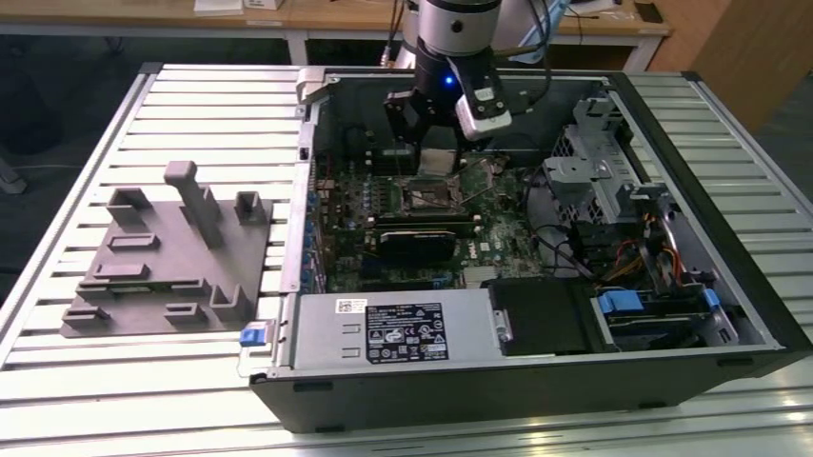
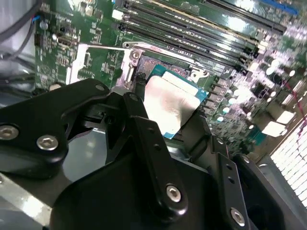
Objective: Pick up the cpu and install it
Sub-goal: 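Place the cpu into insertion slot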
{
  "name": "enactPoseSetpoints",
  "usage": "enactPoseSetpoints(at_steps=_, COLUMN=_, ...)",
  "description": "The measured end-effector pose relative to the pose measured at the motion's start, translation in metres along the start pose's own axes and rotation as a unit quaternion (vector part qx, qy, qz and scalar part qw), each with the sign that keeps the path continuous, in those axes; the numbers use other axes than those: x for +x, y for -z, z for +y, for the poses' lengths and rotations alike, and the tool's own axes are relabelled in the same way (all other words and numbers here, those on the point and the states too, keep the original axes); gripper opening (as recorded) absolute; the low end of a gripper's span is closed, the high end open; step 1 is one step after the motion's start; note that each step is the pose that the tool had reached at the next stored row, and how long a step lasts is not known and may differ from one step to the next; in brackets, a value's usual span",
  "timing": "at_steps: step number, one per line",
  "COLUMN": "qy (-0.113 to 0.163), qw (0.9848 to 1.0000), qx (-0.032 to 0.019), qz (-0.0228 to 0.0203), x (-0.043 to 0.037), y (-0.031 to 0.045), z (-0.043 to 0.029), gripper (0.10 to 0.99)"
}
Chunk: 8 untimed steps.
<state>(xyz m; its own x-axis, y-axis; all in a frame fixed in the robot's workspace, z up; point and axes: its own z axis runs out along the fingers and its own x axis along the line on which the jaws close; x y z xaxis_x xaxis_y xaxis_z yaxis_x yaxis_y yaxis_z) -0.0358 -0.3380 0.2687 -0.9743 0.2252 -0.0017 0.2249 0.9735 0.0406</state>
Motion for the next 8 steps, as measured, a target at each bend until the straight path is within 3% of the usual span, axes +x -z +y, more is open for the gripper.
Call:
enactPoseSetpoints(at_steps=4, qy=-0.036, qw=0.9993, qx=0.0001, qz=-0.0015, x=0.0, y=-0.0003, z=0.0, gripper=0.545)
enactPoseSetpoints(at_steps=8, qy=-0.073, qw=0.9973, qx=0.0001, qz=-0.003, x=0.0, y=-0.0006, z=0.0, gripper=0.545)
